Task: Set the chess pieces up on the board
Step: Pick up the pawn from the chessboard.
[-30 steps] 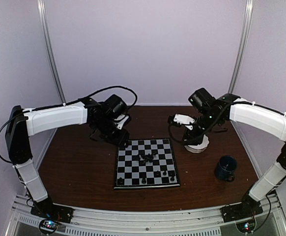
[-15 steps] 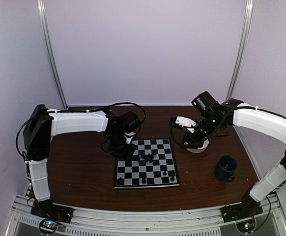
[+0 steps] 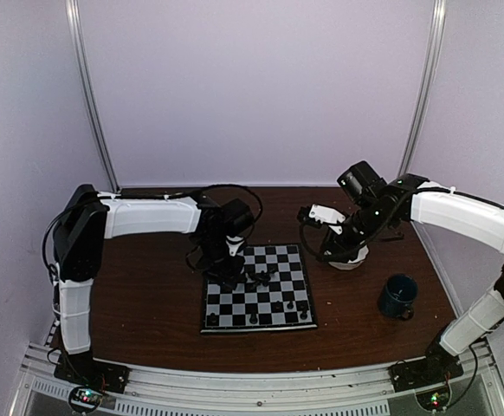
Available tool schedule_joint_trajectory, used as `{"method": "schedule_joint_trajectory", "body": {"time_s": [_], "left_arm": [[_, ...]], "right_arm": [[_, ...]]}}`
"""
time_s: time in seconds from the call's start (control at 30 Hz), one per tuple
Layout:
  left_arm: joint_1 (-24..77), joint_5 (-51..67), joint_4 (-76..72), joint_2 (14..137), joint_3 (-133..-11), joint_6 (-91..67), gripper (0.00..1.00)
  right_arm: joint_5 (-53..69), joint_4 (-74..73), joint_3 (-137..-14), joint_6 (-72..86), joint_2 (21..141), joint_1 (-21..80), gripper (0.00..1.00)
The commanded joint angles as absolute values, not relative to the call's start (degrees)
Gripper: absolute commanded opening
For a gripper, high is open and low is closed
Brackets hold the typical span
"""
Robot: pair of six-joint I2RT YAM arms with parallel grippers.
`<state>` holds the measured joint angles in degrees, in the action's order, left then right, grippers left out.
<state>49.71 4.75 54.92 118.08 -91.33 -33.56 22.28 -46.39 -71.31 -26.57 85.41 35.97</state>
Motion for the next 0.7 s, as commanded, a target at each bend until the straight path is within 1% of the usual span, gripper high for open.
{"method": "schedule_joint_trajectory", "body": {"time_s": [0.0, 0.13, 0.3, 0.5, 0.67], "left_arm": [[50.0, 5.1, 57.7, 120.9, -94.9, -32.7, 0.38], [50.0, 5.3, 58.6, 122.6, -95.6, -32.1, 0.34], [50.0, 3.8, 60.8, 123.6, -96.3, -32.1, 0.31], [50.0, 4.4, 61.7, 123.6, -96.1, -31.6, 0.17], [50.0, 3.0, 61.4, 119.4, -95.0, -28.8, 0.12]], "right_arm": [[23.6, -45.5, -71.5, -25.8, 85.3, 35.7, 0.37], [23.6, -45.5, -71.4, -25.9, 85.0, 35.7, 0.37], [23.6, -45.4, -71.0, -25.9, 84.7, 35.7, 0.36], [23.9, -45.5, -71.3, -26.0, 85.0, 35.7, 0.36], [24.2, -45.8, -71.7, -26.3, 85.1, 35.7, 0.36]]}}
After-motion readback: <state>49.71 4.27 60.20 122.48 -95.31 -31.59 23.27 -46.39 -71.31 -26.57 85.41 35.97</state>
